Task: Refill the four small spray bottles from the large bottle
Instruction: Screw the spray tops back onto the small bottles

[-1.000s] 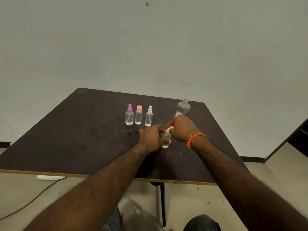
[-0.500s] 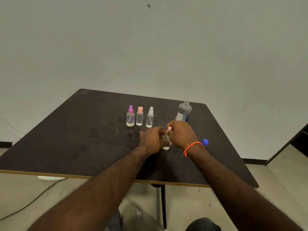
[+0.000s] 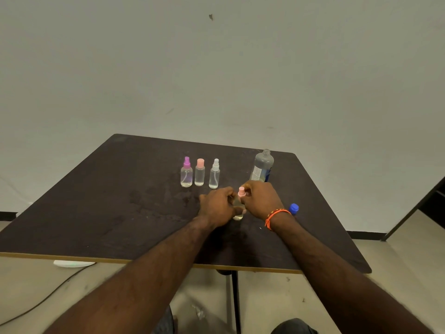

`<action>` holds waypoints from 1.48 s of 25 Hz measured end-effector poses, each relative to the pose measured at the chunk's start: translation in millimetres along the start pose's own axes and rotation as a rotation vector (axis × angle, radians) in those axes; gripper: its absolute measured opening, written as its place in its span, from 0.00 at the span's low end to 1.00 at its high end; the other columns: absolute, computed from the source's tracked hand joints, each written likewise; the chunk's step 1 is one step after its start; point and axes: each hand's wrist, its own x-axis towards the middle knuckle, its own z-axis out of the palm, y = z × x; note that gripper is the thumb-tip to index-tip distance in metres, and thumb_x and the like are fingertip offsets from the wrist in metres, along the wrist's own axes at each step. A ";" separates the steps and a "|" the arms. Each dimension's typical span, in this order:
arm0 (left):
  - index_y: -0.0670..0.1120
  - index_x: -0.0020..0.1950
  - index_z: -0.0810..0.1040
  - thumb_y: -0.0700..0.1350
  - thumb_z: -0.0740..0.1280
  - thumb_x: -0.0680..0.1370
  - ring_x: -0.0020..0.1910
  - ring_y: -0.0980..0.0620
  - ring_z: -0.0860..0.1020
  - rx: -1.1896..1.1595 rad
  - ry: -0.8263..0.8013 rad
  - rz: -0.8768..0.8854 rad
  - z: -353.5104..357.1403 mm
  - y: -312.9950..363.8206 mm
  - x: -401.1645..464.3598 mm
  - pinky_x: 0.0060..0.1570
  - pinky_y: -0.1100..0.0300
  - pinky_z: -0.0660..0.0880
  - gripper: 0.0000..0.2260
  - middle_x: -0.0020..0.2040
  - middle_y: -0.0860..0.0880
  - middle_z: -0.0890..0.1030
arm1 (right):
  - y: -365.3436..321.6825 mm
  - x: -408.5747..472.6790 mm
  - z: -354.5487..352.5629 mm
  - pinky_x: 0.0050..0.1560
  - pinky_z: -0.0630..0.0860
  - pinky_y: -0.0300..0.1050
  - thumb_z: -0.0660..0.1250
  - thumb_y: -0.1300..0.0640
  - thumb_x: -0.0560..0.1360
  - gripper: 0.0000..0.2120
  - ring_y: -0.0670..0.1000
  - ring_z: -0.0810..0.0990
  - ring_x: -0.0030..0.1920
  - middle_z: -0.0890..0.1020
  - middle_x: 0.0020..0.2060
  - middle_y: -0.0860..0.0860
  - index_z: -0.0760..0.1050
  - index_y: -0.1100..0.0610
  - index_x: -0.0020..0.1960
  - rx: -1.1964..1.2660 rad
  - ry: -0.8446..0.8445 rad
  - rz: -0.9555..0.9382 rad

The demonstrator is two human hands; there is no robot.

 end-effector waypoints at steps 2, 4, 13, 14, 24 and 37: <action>0.55 0.46 0.76 0.57 0.78 0.70 0.49 0.55 0.79 -0.006 0.001 0.002 0.0 -0.9 0.0 0.58 0.49 0.68 0.14 0.44 0.57 0.82 | 3.1 0.8 2.7 0.56 0.80 0.51 0.71 0.52 0.76 0.10 0.51 0.82 0.49 0.85 0.47 0.52 0.82 0.55 0.54 0.039 0.026 0.033; 0.55 0.46 0.76 0.57 0.78 0.71 0.48 0.56 0.79 -0.008 -0.009 0.006 0.5 -1.3 0.5 0.57 0.49 0.67 0.14 0.43 0.57 0.82 | 4.2 -1.6 5.4 0.54 0.79 0.48 0.72 0.51 0.75 0.10 0.49 0.81 0.46 0.84 0.46 0.50 0.81 0.55 0.53 0.065 0.038 0.040; 0.56 0.44 0.74 0.58 0.78 0.70 0.48 0.54 0.79 0.001 -0.004 -0.007 4.2 -2.2 2.6 0.57 0.48 0.67 0.15 0.44 0.57 0.82 | 4.6 -6.8 11.5 0.55 0.80 0.51 0.69 0.53 0.77 0.09 0.51 0.82 0.50 0.85 0.50 0.51 0.81 0.53 0.56 0.072 0.096 0.016; 0.55 0.45 0.75 0.58 0.78 0.70 0.48 0.54 0.79 0.000 -0.004 -0.005 4.3 -2.1 2.4 0.57 0.48 0.67 0.15 0.44 0.57 0.82 | 5.5 -8.1 12.3 0.55 0.79 0.48 0.70 0.52 0.76 0.09 0.50 0.81 0.49 0.84 0.48 0.50 0.81 0.53 0.55 0.079 0.112 0.031; 0.56 0.48 0.76 0.60 0.78 0.71 0.50 0.55 0.79 0.003 -0.004 -0.010 2.8 -1.6 0.7 0.54 0.50 0.64 0.15 0.47 0.57 0.82 | 1.0 -8.8 12.0 0.53 0.80 0.50 0.67 0.51 0.78 0.07 0.49 0.81 0.46 0.83 0.45 0.48 0.80 0.53 0.52 0.133 0.175 0.035; 0.55 0.47 0.75 0.58 0.78 0.71 0.50 0.55 0.78 -0.007 -0.002 -0.007 -0.3 1.5 -2.0 0.52 0.51 0.62 0.14 0.46 0.57 0.82 | 10.4 -15.4 8.8 0.66 0.75 0.50 0.72 0.56 0.76 0.29 0.51 0.76 0.65 0.76 0.68 0.51 0.66 0.53 0.75 0.311 0.068 -0.047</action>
